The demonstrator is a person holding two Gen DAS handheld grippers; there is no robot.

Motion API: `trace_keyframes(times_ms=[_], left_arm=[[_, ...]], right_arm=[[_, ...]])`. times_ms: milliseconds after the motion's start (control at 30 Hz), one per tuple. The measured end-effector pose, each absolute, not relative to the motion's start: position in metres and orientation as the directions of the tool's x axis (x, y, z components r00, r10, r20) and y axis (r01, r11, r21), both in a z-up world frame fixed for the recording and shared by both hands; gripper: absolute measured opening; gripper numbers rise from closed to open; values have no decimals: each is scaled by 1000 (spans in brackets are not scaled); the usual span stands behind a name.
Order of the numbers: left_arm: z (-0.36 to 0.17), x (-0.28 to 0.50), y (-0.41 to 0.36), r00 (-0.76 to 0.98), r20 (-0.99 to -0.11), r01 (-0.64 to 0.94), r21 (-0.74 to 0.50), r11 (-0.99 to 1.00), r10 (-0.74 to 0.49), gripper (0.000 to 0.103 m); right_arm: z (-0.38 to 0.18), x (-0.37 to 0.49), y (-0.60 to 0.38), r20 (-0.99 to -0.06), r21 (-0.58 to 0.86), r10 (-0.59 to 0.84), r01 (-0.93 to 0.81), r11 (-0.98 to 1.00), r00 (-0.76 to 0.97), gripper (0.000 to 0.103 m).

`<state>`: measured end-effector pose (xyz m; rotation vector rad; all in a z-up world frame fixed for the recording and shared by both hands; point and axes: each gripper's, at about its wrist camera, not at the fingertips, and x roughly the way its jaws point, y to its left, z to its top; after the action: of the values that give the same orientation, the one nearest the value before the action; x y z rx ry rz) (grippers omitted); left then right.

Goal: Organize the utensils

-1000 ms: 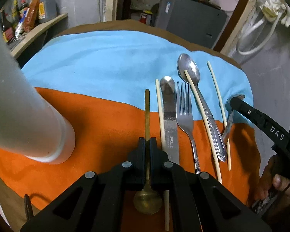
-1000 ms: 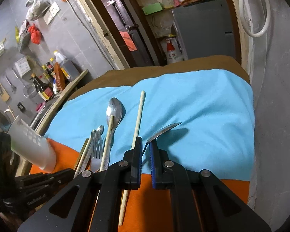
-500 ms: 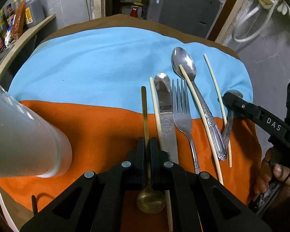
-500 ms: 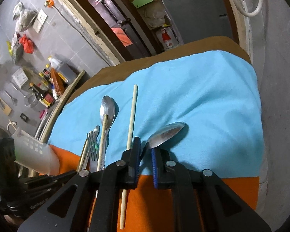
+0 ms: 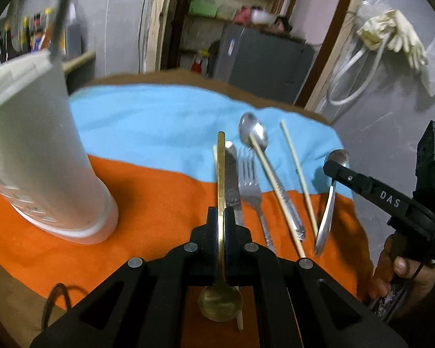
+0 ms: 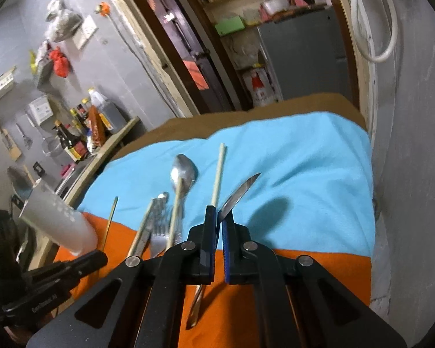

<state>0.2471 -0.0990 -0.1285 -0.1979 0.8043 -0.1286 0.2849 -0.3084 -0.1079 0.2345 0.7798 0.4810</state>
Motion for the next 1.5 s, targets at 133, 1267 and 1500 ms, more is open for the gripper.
trace_keyframes(times_ms=[133,1267,1500], left_arm=[[-118,232,-103,738,-646,68,-215,974,-194,2],[-24,187,-32,890,-385,135,-293,947,-246,2],[13,181,23,925,-307,123,-310,943,-222,2]], right_arm=[[-98,266,-301,-583,347,495,-353,869,644,2],[0,198,-221,-289,254,493,-430,866,821,1],[37,196,-180,-174,264,551,-500,825,816,1]])
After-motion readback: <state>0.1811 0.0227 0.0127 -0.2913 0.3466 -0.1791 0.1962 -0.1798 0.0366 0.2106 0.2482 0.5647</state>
